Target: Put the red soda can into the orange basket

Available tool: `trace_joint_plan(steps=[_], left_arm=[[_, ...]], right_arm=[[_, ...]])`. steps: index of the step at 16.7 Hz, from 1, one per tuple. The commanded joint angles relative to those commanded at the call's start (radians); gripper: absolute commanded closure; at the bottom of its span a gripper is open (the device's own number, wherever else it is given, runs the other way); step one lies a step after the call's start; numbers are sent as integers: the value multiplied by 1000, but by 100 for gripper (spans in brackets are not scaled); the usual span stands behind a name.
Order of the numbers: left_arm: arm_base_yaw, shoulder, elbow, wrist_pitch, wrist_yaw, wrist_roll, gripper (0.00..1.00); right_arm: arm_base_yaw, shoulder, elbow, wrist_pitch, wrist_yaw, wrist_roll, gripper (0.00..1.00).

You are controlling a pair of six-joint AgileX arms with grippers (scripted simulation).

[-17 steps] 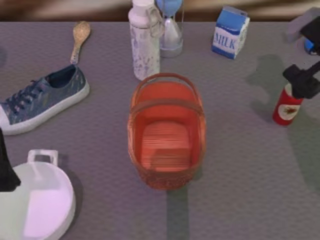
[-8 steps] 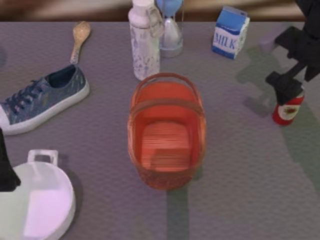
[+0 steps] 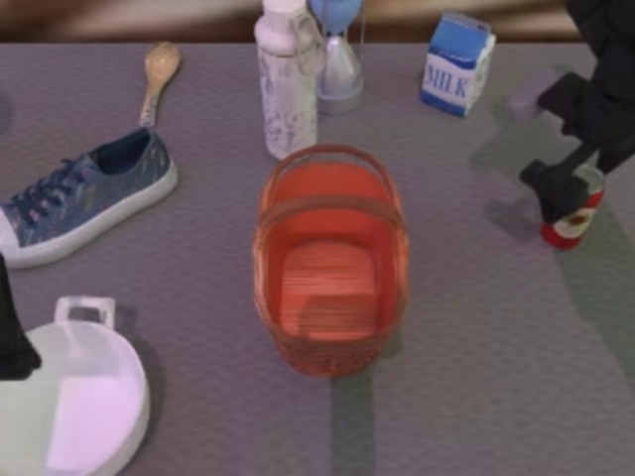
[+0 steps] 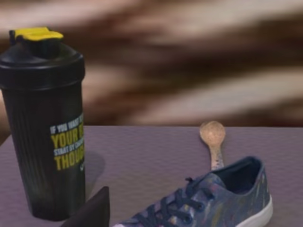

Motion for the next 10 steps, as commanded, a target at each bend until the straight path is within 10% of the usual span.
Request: trace_joint_plan(steps=[7,10], left_arm=[[0,0,0,0,0,0,0],[0,0,0,0,0,0,0]], right_arm=[[2,17,-61,78,0,1,0],[2,17,-61,78,0,1,23]])
